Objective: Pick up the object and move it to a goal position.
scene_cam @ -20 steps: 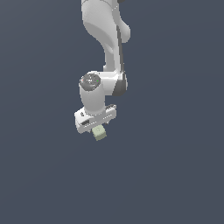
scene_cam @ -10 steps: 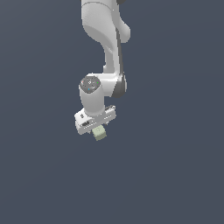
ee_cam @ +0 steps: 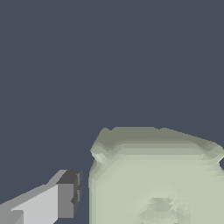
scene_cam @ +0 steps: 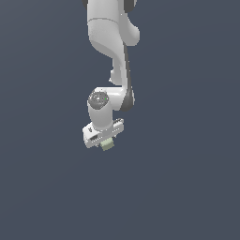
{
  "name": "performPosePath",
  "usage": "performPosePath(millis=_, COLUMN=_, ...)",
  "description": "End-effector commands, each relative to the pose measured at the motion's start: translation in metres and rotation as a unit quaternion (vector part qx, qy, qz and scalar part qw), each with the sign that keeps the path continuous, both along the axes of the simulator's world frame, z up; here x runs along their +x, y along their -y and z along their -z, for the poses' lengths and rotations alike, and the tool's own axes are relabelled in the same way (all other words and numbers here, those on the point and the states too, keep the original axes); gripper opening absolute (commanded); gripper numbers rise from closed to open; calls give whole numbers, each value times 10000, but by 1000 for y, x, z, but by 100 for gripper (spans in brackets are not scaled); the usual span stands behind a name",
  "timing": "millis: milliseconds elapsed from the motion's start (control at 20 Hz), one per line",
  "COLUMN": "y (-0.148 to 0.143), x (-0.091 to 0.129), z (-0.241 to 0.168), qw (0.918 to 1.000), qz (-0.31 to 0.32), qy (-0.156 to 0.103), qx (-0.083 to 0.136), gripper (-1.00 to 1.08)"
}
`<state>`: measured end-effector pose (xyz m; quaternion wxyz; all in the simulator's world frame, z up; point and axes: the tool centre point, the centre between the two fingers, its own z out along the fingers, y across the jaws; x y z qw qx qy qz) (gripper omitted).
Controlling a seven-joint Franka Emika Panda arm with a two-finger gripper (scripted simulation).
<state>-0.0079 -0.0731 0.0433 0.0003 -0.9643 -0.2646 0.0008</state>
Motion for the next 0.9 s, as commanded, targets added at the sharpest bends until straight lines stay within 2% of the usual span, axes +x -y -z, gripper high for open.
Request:
performPosePath(millis=0, y=0, x=1, z=4, qw=10000, qz=-1, qy=8, qx=-1, gripper=100)
performPosePath(millis=50, y=0, x=1, z=4, qw=10000, qz=-1, qy=8, qx=-1, gripper=100)
performPosePath(millis=100, y=0, x=1, z=4, qw=10000, qz=-1, qy=8, qx=-1, gripper=-100)
performPosePath(millis=650, y=0, x=2, z=3, qw=10000, qz=2, qy=12, qx=-4, gripper=-100)
performPosePath(millis=850, y=-9, x=5, z=-2, qw=10000, qz=2, qy=12, qx=-4, gripper=-100)
